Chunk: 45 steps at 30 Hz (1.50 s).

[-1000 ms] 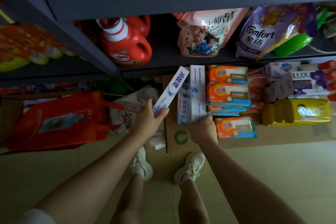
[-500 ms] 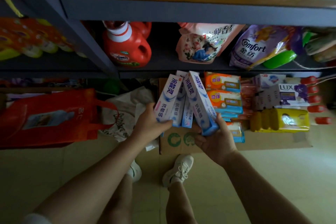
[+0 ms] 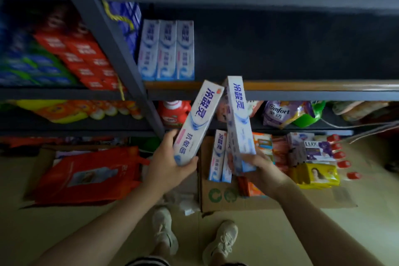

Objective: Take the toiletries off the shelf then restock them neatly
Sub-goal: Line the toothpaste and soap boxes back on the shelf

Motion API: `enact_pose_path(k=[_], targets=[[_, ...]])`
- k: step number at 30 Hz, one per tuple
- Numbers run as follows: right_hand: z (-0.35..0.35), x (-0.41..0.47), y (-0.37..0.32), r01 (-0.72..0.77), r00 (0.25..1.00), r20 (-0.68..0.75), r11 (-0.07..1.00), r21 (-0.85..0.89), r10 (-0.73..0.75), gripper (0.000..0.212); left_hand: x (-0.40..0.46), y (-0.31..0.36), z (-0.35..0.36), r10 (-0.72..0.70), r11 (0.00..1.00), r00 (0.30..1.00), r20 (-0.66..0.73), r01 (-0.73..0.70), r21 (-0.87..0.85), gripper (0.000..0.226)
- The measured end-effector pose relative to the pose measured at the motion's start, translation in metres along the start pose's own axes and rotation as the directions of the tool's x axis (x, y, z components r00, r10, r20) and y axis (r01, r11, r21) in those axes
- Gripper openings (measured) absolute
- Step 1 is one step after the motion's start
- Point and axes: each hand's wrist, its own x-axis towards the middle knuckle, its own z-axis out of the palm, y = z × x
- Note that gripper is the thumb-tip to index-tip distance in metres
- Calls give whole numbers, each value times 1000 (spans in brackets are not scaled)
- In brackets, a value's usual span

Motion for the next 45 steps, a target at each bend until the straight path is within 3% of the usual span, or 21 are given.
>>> enact_pose_path(k=[2,8,11,14,17,23,26,30,34,39,42,45], targets=[[19,1,-20,19,1000,3,999,-29,-19,91,8,15,-15,62,997,994,-85,-58,49,66],[57,11,-50,51,987,157,988,-143,-28,71,38,54,-52,97,995,953,-286,-89,41,54],[73,23,-64,82,996,53,991,-105,-77,46,69,68,-60,79,995,942,-327,-56,80,47],[85,40,-83,80,988,-112,977,-197,-104,47,104,79,-64,55,984,950,-307,-1,176,43],[93,55,-101,99,965,-214,968,-232,-150,30,129,78,-63,58,964,956,-288,21,265,46],[93,79,-129,88,962,-239,979,-185,-132,32,159,69,-57,82,930,941,-327,46,365,45],[98,90,-134,112,949,-255,955,-275,-185,9,168,60,-53,119,921,942,-315,14,389,44],[102,112,-137,162,907,-300,902,-400,-296,16,160,49,-53,217,928,927,-305,-99,359,47],[99,127,-141,217,893,-206,784,-582,-400,16,144,41,-50,241,883,952,-190,-133,451,64],[99,147,-137,315,894,-88,755,-575,-440,13,152,41,-52,240,900,946,-219,-132,416,63],[108,171,-129,216,893,-191,759,-614,-409,31,156,41,-52,240,902,941,-237,-126,413,64],[116,185,-126,77,863,-242,590,-804,-443,37,155,40,-55,247,889,946,-212,-134,437,66]])
